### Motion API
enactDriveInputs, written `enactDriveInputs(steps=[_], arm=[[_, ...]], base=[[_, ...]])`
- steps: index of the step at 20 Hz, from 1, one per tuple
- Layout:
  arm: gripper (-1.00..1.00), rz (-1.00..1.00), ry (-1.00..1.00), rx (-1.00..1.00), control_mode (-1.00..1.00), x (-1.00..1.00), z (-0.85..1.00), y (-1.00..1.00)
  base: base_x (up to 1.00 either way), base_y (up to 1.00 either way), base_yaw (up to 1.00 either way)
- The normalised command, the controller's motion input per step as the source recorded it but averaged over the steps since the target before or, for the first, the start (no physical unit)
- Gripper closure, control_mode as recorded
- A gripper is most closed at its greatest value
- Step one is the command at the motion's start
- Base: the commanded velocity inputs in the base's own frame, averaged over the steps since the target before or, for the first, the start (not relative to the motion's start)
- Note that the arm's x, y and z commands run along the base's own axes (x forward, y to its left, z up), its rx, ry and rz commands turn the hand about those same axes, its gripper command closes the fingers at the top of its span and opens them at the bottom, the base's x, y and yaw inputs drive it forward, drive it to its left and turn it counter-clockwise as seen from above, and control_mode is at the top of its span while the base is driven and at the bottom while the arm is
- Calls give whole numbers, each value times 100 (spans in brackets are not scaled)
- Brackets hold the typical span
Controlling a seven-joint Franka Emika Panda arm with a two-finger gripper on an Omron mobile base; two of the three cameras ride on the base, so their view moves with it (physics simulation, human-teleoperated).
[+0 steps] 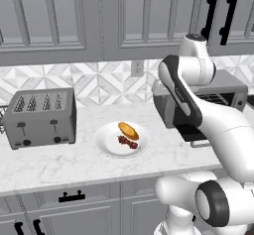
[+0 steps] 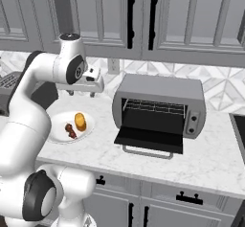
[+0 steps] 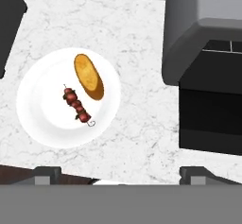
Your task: Pick up the kebab skewer and baguette bread, and place them inside the toaster oven. Close the toaster oven door and start by setting the timer.
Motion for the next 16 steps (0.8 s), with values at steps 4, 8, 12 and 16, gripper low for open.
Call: enactDriveInputs(steps=[4, 8, 12, 16], arm=[[-100, 0, 0, 0, 100, 0, 0, 0], [-100, 0, 0, 0, 100, 0, 0, 0], [-100, 0, 0, 0, 100, 0, 0, 0], [-100, 0, 0, 0, 100, 0, 0, 0]], base=[[0, -49, 0], [1, -46, 0], [0, 0, 0], [0, 0, 0]])
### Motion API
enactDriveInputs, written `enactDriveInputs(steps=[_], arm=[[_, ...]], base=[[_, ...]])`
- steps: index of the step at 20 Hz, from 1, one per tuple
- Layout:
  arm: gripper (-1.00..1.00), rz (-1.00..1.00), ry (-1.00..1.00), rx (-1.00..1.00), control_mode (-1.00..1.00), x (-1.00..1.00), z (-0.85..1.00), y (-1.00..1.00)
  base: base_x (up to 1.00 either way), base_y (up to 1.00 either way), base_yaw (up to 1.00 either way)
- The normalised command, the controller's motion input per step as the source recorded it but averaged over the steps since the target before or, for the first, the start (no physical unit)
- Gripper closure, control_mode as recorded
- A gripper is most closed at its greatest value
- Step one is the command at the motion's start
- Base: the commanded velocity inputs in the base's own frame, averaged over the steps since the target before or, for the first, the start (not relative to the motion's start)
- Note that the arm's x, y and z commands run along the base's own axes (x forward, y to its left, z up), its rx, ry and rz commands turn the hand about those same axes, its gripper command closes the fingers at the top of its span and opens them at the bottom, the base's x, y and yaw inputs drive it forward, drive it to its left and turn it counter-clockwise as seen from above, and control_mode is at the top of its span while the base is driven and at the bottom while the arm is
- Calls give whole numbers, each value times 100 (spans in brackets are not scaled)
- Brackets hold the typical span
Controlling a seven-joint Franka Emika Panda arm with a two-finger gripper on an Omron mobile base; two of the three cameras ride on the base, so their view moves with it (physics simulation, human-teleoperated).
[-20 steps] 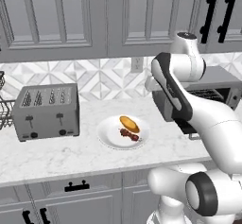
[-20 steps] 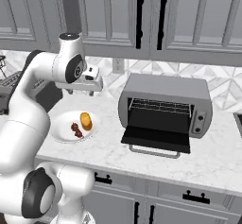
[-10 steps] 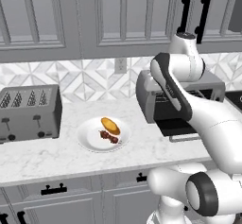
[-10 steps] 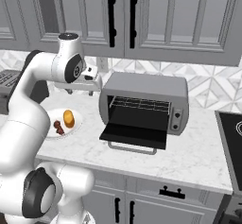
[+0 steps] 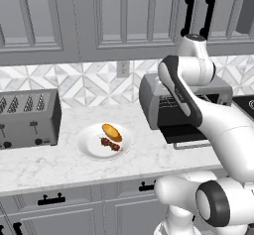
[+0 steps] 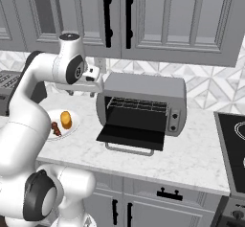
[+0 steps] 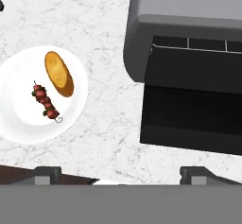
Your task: Pick up the kebab skewer and baguette bread, and place them inside the toaster oven. Close the toaster oven door and start by setting the timer.
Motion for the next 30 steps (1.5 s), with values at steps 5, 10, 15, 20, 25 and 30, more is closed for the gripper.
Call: enactDriveInputs(steps=[5, 10, 15, 20, 25, 30], arm=[[-100, 0, 0, 0, 100, 0, 0, 0], [-100, 0, 0, 0, -100, 0, 0, 0], [-100, 0, 0, 0, -100, 0, 0, 0], [-100, 2, -6, 1, -100, -26, -11, -20], [-100, 14, -55, 9, -100, -43, -46, -69], [-100, 17, -59, 2, -100, 0, -41, -65]], base=[[0, 0, 0], [0, 0, 0], [0, 0, 0], [0, 0, 0], [0, 0, 0], [0, 0, 0]])
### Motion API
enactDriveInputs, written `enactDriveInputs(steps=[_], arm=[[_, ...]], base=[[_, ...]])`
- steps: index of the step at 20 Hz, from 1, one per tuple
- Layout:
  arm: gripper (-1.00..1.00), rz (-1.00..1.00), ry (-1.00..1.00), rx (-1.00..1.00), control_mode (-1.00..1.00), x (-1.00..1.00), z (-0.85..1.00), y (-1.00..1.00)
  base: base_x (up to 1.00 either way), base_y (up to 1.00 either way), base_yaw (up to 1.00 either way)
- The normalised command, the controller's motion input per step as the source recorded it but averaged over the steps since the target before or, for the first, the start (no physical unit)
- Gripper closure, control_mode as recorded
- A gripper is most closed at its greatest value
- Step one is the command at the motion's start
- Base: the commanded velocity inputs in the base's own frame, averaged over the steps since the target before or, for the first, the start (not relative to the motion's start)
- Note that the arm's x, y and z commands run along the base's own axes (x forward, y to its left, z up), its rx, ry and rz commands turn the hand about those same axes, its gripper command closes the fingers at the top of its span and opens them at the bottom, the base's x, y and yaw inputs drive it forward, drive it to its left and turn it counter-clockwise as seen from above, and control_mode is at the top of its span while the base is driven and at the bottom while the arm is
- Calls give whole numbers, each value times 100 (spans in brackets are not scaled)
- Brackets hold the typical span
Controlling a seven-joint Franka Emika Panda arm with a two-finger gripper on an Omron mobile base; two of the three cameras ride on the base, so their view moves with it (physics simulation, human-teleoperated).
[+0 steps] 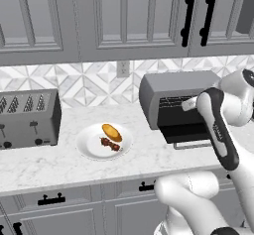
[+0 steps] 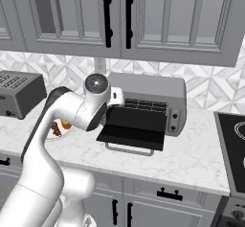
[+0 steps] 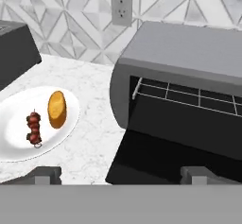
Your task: Pick up the kebab skewer and baguette bread, and place them inside the toaster oven. Close the toaster oven door and start by setting the timer.
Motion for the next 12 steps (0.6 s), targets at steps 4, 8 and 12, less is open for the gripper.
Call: enactDriveInputs(steps=[4, 8, 12], arm=[[-100, 22, -55, 1, -100, 14, -22, -32], [-100, 6, -31, 1, -100, 25, -26, -9], [-100, 0, -15, 0, -100, 30, -9, -7]], base=[[0, 0, 0], [0, 0, 0], [0, 0, 0]])
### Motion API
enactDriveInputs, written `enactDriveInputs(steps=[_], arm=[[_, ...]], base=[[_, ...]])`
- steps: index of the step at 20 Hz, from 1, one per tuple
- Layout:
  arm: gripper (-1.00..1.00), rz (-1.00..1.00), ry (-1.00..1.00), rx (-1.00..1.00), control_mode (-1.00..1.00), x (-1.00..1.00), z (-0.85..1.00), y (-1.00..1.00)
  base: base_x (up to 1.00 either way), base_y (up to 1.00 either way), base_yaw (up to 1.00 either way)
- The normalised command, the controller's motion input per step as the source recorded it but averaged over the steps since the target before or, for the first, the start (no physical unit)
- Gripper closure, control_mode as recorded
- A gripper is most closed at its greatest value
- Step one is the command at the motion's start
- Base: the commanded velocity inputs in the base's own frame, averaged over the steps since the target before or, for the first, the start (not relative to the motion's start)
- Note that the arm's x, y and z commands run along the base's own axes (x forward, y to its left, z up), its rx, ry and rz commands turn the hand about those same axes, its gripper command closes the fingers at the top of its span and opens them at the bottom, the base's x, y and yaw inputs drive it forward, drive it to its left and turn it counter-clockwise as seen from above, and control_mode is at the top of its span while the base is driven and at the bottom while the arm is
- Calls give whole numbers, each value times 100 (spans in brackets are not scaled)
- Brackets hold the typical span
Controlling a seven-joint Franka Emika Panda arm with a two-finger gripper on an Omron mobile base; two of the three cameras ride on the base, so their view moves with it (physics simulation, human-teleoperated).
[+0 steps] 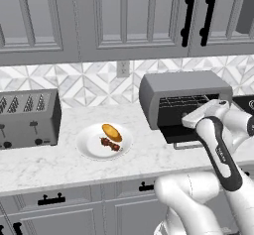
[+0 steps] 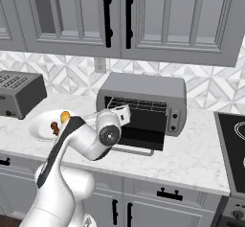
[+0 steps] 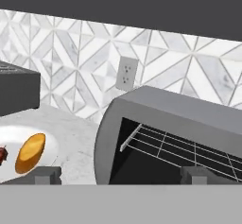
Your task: Pick up the kebab skewer and baguette bread, and place them inside the toaster oven. Close the toaster oven door and start by setting the timer.
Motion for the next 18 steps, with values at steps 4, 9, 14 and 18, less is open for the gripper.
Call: enactDriveInputs(steps=[4, 9, 14, 18], arm=[[-100, -1, -3, 1, -100, 56, -1, -18], [-100, 0, 0, 12, -100, 26, -8, -44], [-100, 0, -1, 10, -100, 23, -11, -39], [-100, 0, 0, 2, -100, 29, -13, -18]], base=[[0, 0, 0], [0, 0, 0], [0, 0, 0], [0, 0, 0]])
